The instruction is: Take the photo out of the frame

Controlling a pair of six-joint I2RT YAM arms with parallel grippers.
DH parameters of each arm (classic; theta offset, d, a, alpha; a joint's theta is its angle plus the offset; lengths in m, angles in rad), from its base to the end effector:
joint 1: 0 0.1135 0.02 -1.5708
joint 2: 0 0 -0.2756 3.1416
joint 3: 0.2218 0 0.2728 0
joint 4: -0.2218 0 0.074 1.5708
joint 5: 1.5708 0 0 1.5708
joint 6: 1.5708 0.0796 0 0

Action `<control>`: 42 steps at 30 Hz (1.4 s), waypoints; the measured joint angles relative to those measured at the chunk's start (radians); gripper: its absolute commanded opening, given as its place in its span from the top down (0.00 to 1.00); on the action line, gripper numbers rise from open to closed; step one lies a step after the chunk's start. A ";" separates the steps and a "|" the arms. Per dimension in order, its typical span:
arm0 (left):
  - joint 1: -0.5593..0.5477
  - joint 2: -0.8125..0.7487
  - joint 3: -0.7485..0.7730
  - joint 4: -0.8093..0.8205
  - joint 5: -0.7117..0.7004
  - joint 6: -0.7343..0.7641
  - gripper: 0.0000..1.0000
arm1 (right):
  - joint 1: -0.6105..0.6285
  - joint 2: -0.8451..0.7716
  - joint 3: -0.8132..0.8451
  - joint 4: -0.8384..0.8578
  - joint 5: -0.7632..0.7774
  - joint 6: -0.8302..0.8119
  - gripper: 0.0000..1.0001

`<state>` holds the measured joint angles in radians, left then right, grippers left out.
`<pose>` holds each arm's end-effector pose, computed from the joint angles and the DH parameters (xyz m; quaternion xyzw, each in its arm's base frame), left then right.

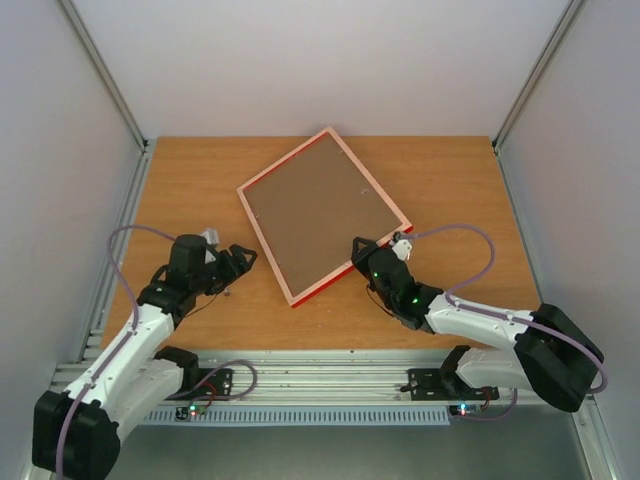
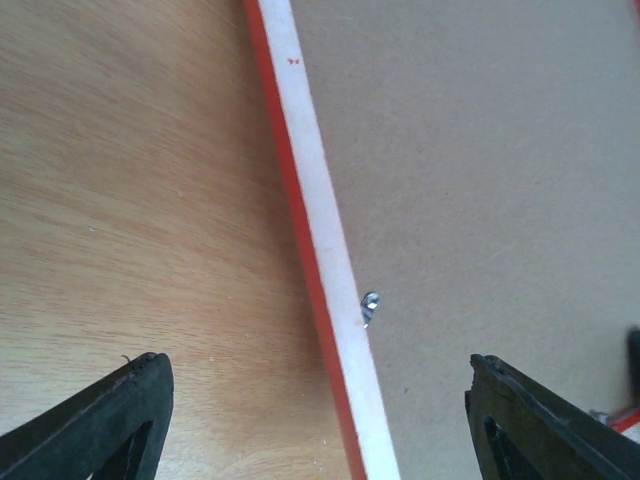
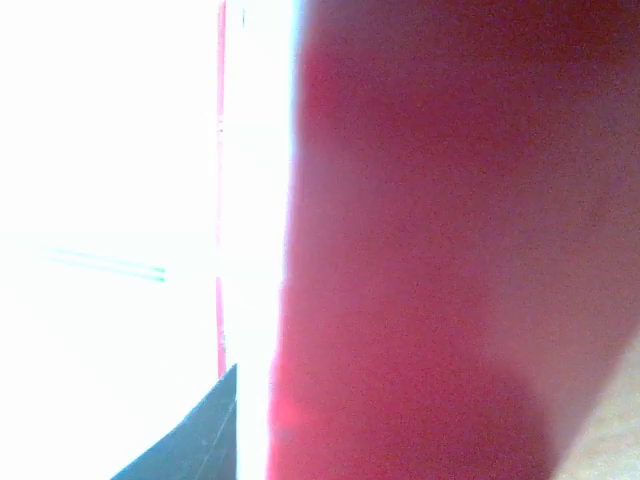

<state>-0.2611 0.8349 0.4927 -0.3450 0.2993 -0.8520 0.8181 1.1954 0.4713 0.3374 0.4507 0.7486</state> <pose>0.2083 -0.0799 0.1898 -0.1993 0.8737 -0.3378 0.2878 0.2256 0.1901 0.1836 0.0965 0.8127 0.2525 0.5163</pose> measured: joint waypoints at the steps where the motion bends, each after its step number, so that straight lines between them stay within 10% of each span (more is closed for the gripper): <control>1: 0.000 0.009 -0.003 0.009 0.004 -0.001 0.20 | 0.000 0.011 -0.011 0.002 -0.013 0.020 0.69; 42: 0.000 0.220 -0.037 0.164 0.037 -0.012 0.18 | -0.017 0.055 -0.016 -0.485 -0.221 -0.069 0.04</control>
<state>-0.2611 1.0550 0.4557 -0.1814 0.3367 -0.8642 0.8013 1.2499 0.4553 -0.1474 0.2295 0.6800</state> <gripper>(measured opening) 0.815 0.940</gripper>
